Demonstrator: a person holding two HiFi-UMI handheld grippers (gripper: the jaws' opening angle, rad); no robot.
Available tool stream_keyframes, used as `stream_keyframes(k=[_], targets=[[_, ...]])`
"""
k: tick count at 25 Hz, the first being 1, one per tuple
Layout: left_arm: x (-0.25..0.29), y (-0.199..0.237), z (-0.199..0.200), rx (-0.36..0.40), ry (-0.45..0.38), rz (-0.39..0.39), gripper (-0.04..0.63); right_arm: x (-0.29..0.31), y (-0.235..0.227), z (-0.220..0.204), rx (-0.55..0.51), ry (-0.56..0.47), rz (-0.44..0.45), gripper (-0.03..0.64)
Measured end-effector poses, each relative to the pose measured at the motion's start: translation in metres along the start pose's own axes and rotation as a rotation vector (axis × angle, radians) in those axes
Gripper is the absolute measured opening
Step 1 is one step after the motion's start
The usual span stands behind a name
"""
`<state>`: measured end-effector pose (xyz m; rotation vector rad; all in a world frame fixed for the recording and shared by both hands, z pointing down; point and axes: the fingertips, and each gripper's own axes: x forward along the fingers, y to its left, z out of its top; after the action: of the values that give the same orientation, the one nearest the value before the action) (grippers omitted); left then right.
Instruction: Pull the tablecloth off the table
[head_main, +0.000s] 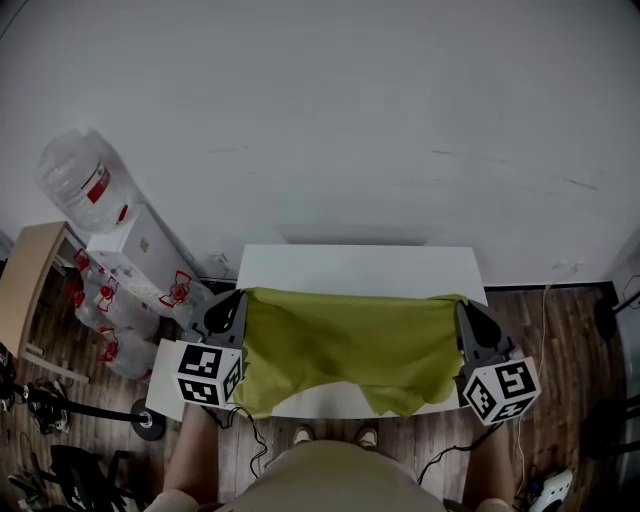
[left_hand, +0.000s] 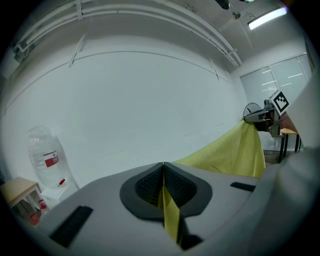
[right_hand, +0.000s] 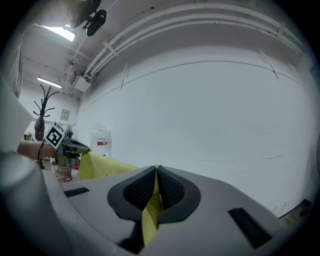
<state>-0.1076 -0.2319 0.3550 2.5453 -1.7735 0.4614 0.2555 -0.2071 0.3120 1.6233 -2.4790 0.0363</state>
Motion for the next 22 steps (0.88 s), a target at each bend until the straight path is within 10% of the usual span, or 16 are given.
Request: stream_keyframes(k=[22], targets=[[-0.0009, -0.0048, -0.0057, -0.005, 0.037, -0.017, 0.021, 0.0015, -0.0035, -0.009, 0.022, 0.011, 0.019, 0.031]])
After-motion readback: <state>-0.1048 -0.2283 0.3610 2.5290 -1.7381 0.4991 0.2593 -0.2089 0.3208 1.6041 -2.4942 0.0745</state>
